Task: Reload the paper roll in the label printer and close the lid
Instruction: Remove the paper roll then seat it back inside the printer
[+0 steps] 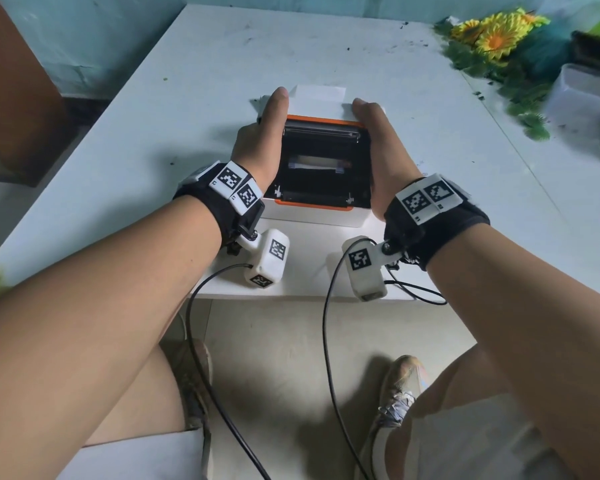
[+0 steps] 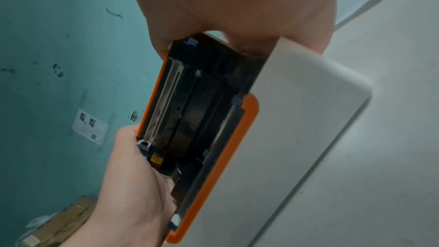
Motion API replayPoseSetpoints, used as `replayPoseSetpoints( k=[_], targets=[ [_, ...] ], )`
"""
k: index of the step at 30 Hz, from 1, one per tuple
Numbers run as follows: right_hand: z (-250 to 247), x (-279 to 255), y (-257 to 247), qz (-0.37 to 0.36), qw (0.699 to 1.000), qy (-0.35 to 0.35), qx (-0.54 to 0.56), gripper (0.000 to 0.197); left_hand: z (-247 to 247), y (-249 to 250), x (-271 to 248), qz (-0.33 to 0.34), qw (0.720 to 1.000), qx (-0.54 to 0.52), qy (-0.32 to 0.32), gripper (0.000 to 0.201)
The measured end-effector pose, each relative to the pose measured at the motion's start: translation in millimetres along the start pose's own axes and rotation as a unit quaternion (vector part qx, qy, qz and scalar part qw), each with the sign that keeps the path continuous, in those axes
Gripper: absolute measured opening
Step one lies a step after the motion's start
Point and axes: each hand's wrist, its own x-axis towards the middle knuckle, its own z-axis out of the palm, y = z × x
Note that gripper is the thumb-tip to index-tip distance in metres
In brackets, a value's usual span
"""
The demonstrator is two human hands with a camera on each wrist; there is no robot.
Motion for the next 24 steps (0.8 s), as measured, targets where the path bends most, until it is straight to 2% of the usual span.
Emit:
replayPoseSetpoints(
  k=[2, 5, 6, 9, 12, 14, 17, 20, 24],
  targets=[
    [2.7, 0.7, -0.1, -0.001, 1.0, 0.015, 0.008, 0.066, -1.3, 0.3, 3.1, -0.004, 1.0, 0.01, -0.016, 0.044],
    [4.7, 3.3, -2.8, 0.0, 0.999, 0.028, 0.018, 0.06, -6.8, 10.1, 3.3, -0.058, 0.993, -0.014, -0.103, 0.061],
    [5.1, 3.9, -4.0, 0.002, 0.999, 0.027, 0.025, 0.057, -9.5, 13.8, 4.2, -0.077, 0.988, -0.036, -0.13, 0.059],
    [5.1, 5.8, -5.6, 0.008, 0.999, 0.029, 0.035, 0.05, -17.2, 26.3, 1.5, -0.107, 0.978, -0.053, -0.172, 0.035],
    [5.6, 6.0, -3.9, 0.012, 0.999, 0.02, 0.037, 0.056, -16.4, 27.2, 1.0, -0.101, 0.979, -0.076, -0.159, 0.03],
    [4.4, 6.2, -3.8, 0.011, 0.999, 0.01, 0.044, 0.061, -13.2, 25.8, -1.8, -0.121, 0.977, -0.101, -0.143, 0.034],
    [-1.0, 5.9, -8.7, 0.021, 0.998, -0.029, 0.06, 0.047, -4.4, 18.0, 2.0, -0.121, 0.984, -0.105, -0.075, 0.053],
    [-8.1, 6.3, -17.8, 0.048, 0.993, -0.054, 0.09, 0.032, 1.1, 15.1, 0.5, -0.111, 0.987, -0.109, -0.037, 0.058],
    [-6.2, 5.5, -22.5, 0.063, 0.992, -0.033, 0.1, 0.041, 3.2, 14.4, -2.5, -0.101, 0.99, -0.097, -0.016, 0.057]
  ],
)
